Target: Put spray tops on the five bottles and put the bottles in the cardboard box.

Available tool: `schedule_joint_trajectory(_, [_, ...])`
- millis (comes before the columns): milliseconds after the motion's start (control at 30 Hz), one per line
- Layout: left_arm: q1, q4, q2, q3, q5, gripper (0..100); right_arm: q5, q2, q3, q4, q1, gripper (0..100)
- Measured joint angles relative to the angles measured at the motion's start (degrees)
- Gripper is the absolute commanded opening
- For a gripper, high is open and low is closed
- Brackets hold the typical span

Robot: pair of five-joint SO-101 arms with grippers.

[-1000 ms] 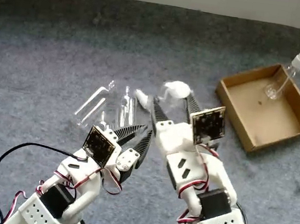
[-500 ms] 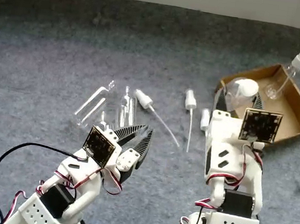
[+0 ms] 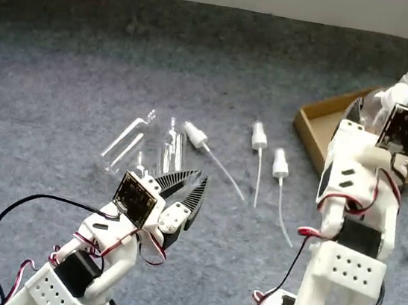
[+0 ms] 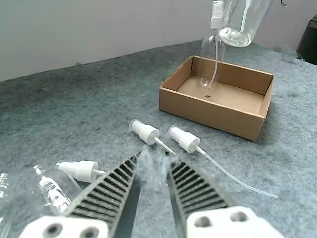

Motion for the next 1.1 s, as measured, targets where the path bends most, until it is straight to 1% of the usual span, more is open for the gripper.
schedule_joint_trajectory(100, [-0.4, 0.0, 0.0, 0.0, 0.0, 1, 0.0, 7.1, -2.2, 0.0, 0.3, 13.8])
schedule_joint_trajectory(267, [-4.1, 0.0, 0.0, 0.0, 0.0, 1, 0.2, 17.3, -6.7, 0.0, 0.3, 13.8])
schedule_joint_trajectory(633, [-4.5, 0.0, 0.0, 0.0, 0.0, 1, 0.2, 36.2, -19.3, -0.2, 0.3, 13.8])
schedule_joint_trajectory(700, [-4.5, 0.0, 0.0, 0.0, 0.0, 1, 0.2, 38.4, -20.2, -2.8, 0.3, 13.8])
schedule_joint_trajectory(833, [-4.5, 0.0, 0.0, 0.0, 0.0, 1, 0.2, 41.5, -20.4, -12.2, 0.3, 13.8])
schedule_joint_trajectory(933, [-4.5, 0.0, 0.0, 0.0, 0.0, 1, 0.2, 43.3, -20.0, -17.3, 0.3, 13.8])
schedule_joint_trajectory(1100, [-4.5, 0.0, 0.0, 0.0, 0.0, 1, 0.2, 46.9, -19.1, -20.7, 0.3, 13.8])
